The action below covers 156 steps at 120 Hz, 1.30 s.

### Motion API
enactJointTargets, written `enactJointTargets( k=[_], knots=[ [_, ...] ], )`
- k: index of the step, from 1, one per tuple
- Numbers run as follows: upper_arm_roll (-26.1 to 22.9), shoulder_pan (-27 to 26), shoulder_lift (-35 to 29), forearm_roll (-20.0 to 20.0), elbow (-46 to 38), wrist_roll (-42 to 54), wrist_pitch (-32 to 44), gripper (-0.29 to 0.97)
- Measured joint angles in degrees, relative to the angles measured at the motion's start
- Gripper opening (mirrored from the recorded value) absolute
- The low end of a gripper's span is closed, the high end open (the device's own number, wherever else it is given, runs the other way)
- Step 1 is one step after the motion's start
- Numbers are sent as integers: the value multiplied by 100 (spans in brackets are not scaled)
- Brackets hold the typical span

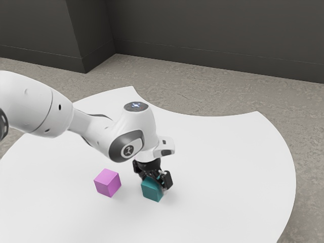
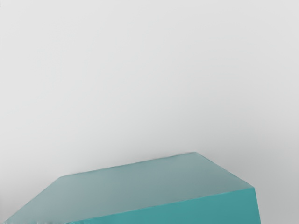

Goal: Pick up the blue block with one arm, and put the blue block on the pink block with one arm

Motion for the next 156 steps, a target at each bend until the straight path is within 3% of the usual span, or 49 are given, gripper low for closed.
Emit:
enactJointTargets(
  k=[24,85,116,156],
  knots=[
    [41,-16,3,-6,-4,8,-45,66],
    [52,-26,3,1,0,-4,-71,46],
    [52,-27,-16,7,3,-24,-85,45],
    [52,-27,-36,41,4,-73,-149,35]
  ],
)
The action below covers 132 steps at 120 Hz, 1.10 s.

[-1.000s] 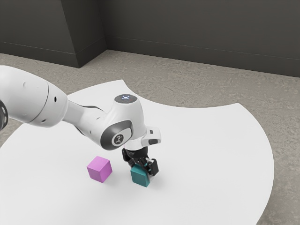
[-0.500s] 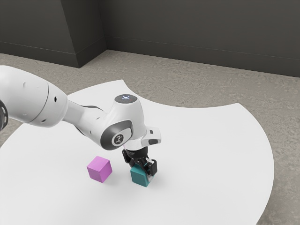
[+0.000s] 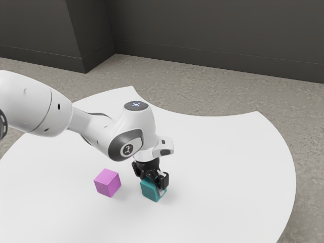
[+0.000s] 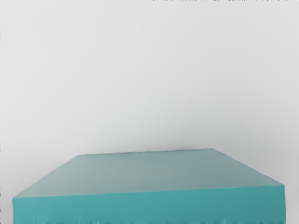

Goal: Pick up the blue block with one arm, and put the blue block on the pink block with one arm

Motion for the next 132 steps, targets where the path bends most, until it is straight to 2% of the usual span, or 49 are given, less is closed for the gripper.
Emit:
enactJointTargets(
  k=[22,69,107,132],
  knots=[
    [10,-17,-87,31,0,-53,-53,35],
    [38,-1,-987,48,-56,-117,-488,35],
    [673,-25,-1195,46,-71,-25,-796,35],
    [744,-18,-1600,35,-434,54,-884,35]
  ],
)
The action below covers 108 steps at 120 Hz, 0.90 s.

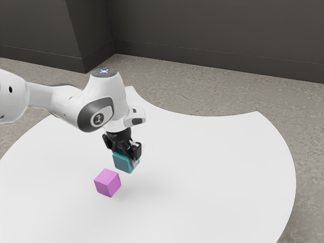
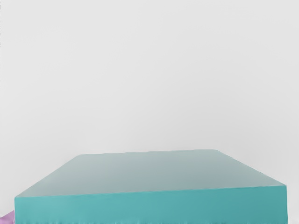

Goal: Pick up the blue block with one arm, and put the blue block on the pink block with one arm

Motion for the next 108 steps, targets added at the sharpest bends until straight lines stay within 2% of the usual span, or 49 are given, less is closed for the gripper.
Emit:
enactJointTargets(
  k=[22,64,108],
  knots=[
    [112,-105,-265,-6,-358,49,-35,35],
    [478,-399,-418,-2,-408,239,-241,35],
    [404,383,-327,1,-365,494,-374,35]
  ],
)
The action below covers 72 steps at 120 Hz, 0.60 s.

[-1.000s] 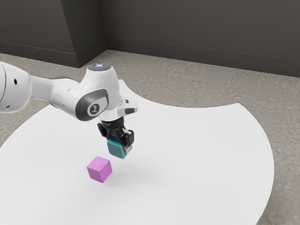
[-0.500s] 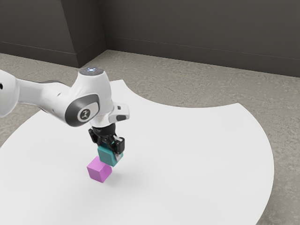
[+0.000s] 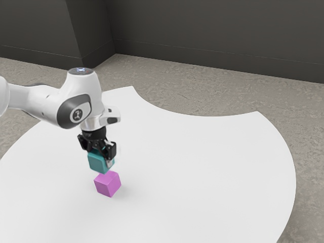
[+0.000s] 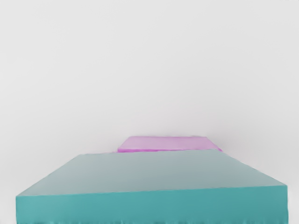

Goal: Pick up the blue block with one arm, and put the blue block on the pink block with one arm

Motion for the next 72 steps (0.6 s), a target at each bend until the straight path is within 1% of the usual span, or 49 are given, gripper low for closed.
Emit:
enactJointTargets(
  k=[55,66,72],
  knots=[
    [-129,1106,29,-13,111,193,-10,35],
    [-42,1164,271,-31,276,209,35,35],
    [-13,916,411,-38,522,212,49,36]
  ],
)
